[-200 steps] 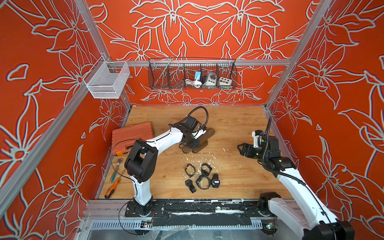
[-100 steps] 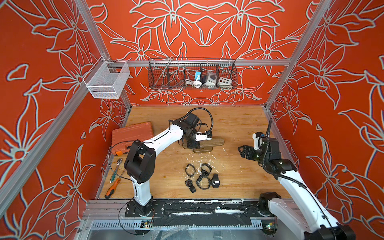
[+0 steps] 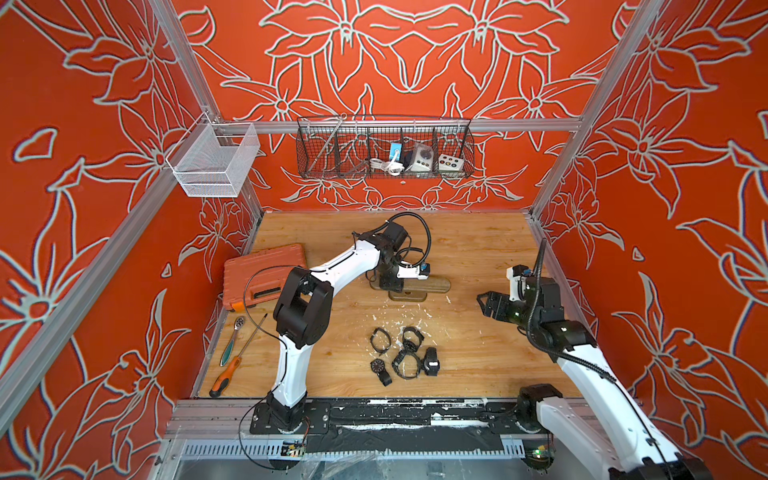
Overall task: Place watch on stand
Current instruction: Place the stand at the center of the board.
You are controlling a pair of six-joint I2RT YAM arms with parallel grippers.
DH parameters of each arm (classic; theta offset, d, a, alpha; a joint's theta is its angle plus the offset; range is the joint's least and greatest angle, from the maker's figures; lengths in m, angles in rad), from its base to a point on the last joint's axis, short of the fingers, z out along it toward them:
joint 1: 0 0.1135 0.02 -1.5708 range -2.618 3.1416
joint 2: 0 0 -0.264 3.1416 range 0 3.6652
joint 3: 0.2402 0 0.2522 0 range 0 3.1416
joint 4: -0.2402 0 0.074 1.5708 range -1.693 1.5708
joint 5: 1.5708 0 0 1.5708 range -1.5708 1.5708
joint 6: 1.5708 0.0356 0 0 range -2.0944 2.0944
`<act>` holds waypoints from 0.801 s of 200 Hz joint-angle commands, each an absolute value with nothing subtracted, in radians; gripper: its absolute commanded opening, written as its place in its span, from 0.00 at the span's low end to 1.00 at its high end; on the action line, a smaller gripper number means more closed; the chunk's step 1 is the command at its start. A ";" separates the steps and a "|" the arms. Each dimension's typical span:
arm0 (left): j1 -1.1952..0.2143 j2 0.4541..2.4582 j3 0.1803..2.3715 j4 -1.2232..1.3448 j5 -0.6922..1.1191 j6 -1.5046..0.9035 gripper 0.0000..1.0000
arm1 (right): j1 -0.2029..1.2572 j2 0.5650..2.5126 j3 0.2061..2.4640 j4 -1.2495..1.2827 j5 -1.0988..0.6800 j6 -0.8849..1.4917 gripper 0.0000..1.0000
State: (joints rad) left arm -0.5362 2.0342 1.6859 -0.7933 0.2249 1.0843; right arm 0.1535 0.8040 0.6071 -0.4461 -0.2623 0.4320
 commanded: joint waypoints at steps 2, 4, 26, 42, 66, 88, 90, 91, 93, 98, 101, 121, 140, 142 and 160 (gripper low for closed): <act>-0.537 2.030 1.678 -0.778 0.222 1.098 0.85 | 0.161 0.790 0.591 -0.474 -0.237 0.430 0.84; -0.537 2.028 1.672 -0.772 0.223 1.098 0.95 | 0.161 0.790 0.592 -0.475 -0.235 0.430 0.84; -0.537 1.992 1.615 -0.713 0.254 1.087 0.98 | 0.160 0.797 0.603 -0.480 -0.234 0.426 0.85; -0.537 1.972 1.590 -0.681 0.259 1.077 0.98 | 0.160 0.804 0.607 -0.480 -0.237 0.428 0.85; -0.537 1.959 1.585 -0.673 0.242 1.060 0.98 | 0.160 0.810 0.610 -0.477 -0.239 0.434 0.85; -0.535 1.882 1.549 -0.634 0.322 0.971 0.98 | 0.165 0.819 0.628 -0.509 -0.241 0.406 0.85; -0.535 1.869 1.541 -0.627 0.334 0.960 0.98 | 0.167 0.823 0.632 -0.515 -0.238 0.401 0.85; -0.535 1.864 1.538 -0.622 0.340 0.955 0.98 | 0.166 0.824 0.635 -0.519 -0.236 0.399 0.85; -0.535 1.852 1.528 -0.611 0.351 0.947 0.98 | 0.168 0.828 0.639 -0.526 -0.231 0.397 0.85; -0.535 1.816 1.501 -0.581 0.376 0.917 0.98 | 0.171 0.835 0.647 -0.540 -0.225 0.394 0.85; -0.535 1.794 1.482 -0.557 0.392 0.898 0.98 | 0.170 0.839 0.649 -0.544 -0.225 0.394 0.85; -0.535 1.641 1.329 -0.335 0.422 0.690 0.98 | 0.192 0.858 0.648 -0.537 -0.250 0.395 0.85; -0.540 1.522 1.253 -0.137 0.148 0.282 0.98 | 0.232 0.877 0.656 -0.543 -0.236 0.390 0.84; -0.539 1.511 1.256 -0.142 0.110 0.232 0.98 | 0.236 0.879 0.656 -0.543 -0.237 0.390 0.84; -0.528 1.418 1.242 -0.210 -0.122 -0.080 0.98 | 0.263 0.893 0.664 -0.544 -0.230 0.390 0.84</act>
State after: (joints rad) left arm -0.5396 1.5146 1.2686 -0.3103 0.1913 0.4622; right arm 0.2283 0.8795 0.6250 -0.5179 -0.2504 0.4019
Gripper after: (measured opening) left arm 0.984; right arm 0.843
